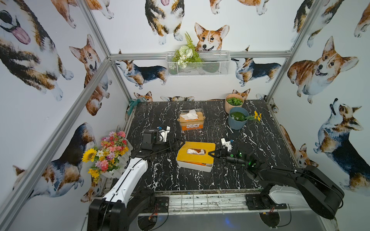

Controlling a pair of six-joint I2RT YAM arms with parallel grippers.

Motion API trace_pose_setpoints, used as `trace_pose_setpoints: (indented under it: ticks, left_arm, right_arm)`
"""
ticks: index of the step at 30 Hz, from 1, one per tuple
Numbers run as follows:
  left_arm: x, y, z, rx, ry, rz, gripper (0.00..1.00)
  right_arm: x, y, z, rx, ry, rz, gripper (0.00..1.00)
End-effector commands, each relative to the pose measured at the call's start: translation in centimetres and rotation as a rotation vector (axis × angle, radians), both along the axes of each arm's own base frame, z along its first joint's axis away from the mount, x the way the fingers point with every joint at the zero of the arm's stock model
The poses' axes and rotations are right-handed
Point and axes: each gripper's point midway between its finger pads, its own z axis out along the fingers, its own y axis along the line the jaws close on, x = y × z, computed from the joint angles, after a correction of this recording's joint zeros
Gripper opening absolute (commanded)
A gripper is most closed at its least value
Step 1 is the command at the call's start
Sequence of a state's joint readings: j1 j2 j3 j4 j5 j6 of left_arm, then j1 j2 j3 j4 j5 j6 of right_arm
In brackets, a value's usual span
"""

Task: Put the tissue paper into the tissue box
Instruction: Close the box lid on the tissue box.

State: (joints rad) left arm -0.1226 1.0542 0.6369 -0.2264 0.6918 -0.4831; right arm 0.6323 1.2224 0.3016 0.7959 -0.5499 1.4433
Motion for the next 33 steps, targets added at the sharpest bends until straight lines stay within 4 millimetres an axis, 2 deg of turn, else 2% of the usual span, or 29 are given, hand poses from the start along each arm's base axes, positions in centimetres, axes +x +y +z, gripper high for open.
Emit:
trace_pose_setpoints:
  ticks: [1, 6, 33]
  left_arm:
    - [0.1, -0.3, 0.2, -0.017, -0.016, -0.017, 1.0]
    - [0.0, -0.4, -0.1, -0.028, -0.011, -0.017, 1.0]
    - [-0.7, -0.3, -2.1, -0.038, 0.05, 0.012, 1.0]
  right_arm:
    - [0.2, -0.1, 1.4, 0.032, -0.072, 0.002, 0.0]
    - [0.2, -0.3, 0.9, 0.021, -0.069, 0.002, 0.0]
    - [-0.2, 1.1, 1.0, 0.019, -0.084, 0.053, 0.0]
